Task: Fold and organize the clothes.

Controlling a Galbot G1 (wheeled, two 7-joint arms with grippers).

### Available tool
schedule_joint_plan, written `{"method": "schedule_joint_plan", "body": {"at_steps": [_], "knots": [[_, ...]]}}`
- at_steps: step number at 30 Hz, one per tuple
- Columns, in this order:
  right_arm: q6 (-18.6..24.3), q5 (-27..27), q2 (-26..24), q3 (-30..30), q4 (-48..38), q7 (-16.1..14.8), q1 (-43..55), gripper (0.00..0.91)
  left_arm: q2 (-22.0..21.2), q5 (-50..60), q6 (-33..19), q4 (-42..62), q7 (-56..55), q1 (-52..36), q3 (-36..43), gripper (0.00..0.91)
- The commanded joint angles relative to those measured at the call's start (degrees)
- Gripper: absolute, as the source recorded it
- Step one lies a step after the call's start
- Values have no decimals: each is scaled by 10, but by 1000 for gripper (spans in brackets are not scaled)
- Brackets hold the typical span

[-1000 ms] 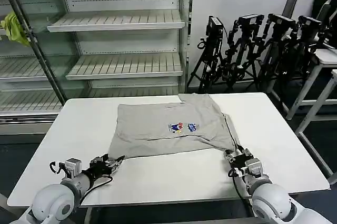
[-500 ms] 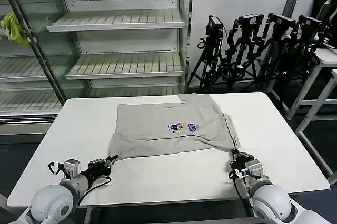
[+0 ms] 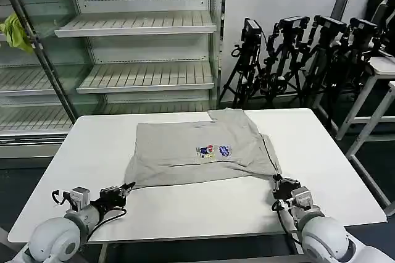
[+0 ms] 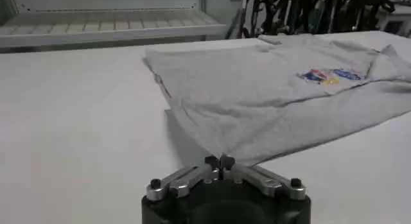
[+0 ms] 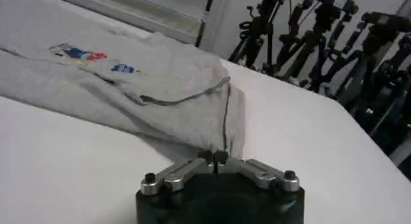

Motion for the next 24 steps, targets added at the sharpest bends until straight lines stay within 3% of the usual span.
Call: {"method": "schedule_joint_plan", "body": {"at_steps": [1,9,16,24], "knots": [[-3,30,-81,21,51,2,-28,0,43,-17,0,-33,-1,67,-45,40],[-14,41,-143,83,111,6,-134,0,70,-21,0,-68,-5,126,-68,50],[-28,39,-184,137,166,28,-259,0,93,-20,0,-100,-10,179,-86,50],[-54,63,-209,124,184,60,-254,0,102,-21,8,-130,-20,244,-109,50]]}}
